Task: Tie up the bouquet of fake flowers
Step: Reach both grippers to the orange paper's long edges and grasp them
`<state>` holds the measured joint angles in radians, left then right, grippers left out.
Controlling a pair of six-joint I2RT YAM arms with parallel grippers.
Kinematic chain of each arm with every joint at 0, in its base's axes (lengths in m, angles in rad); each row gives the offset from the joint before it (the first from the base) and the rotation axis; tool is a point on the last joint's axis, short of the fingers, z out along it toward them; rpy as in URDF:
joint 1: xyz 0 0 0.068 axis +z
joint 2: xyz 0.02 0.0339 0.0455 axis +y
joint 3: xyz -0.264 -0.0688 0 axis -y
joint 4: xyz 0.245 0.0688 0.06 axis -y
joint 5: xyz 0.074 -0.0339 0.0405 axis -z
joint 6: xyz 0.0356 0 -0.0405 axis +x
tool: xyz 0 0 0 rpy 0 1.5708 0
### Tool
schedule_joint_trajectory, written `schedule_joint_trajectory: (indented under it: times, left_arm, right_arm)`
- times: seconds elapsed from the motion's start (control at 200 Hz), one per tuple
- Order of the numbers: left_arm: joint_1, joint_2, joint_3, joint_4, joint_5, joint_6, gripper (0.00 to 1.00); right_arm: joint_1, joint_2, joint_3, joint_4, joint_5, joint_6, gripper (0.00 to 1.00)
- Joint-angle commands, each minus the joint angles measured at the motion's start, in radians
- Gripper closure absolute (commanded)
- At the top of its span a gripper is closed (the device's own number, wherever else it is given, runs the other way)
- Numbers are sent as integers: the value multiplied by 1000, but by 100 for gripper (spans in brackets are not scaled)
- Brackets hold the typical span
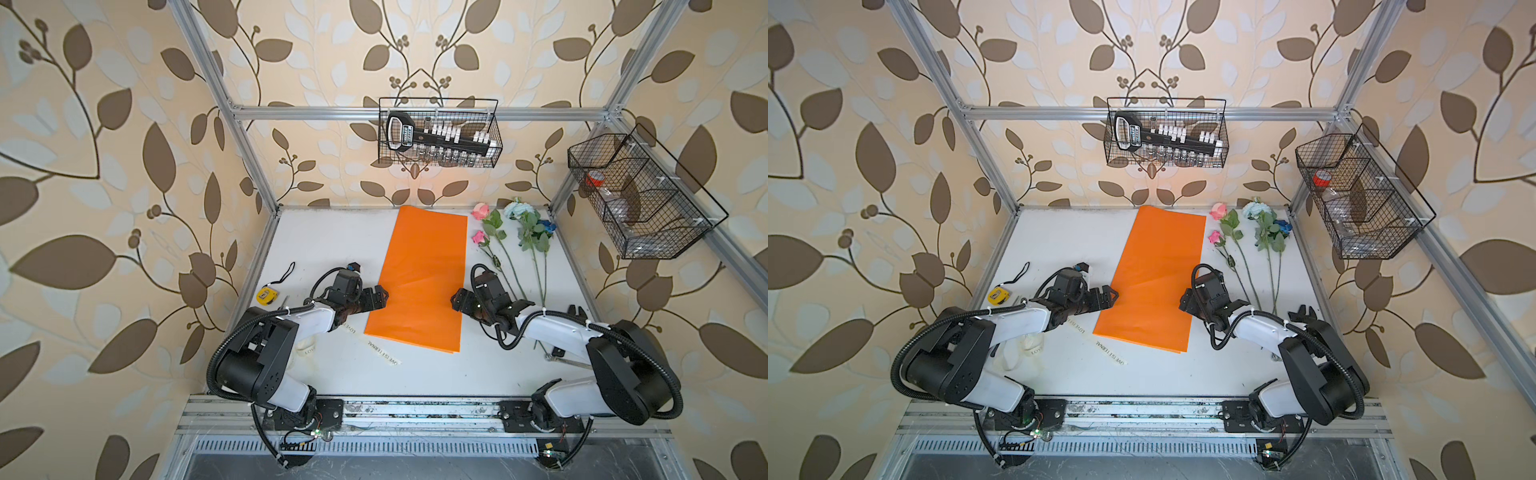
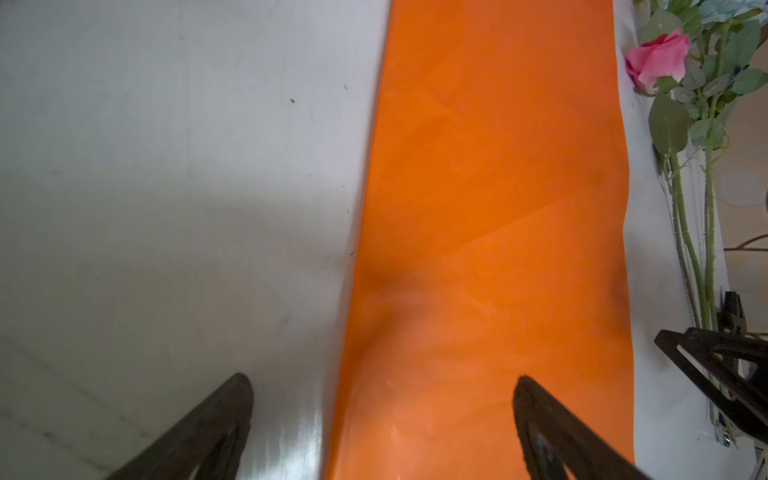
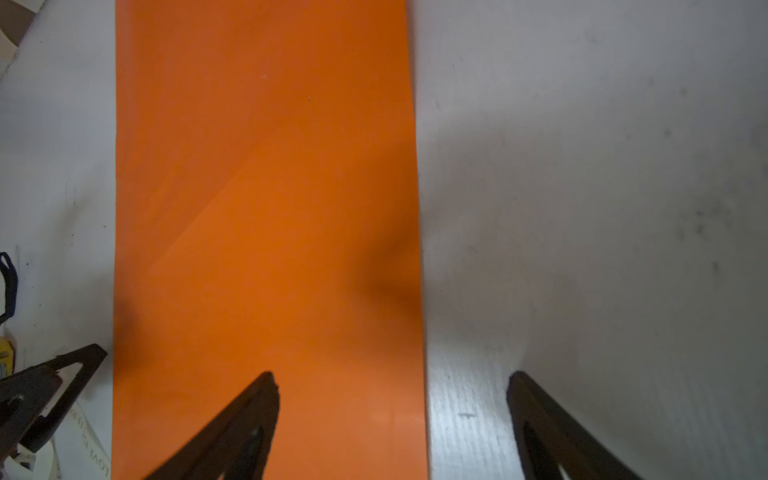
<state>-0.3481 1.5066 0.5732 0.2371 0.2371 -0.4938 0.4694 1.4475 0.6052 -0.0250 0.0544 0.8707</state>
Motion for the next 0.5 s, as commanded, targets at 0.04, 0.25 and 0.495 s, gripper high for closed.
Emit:
schedule_joint_trajectory:
  times: [0.04,0.25,0.495]
  left_arm:
    - [-11,35,30,24,38,8,9]
    - [-18,90,42,26,41,11,14]
    - [-47,145,51,47,86,11,21]
  right_arm:
    - [3,72,2,41,-44,42,18]
    - [3,124,10,99,-73,83,21]
    - [1,179,36,172,-142,95,23]
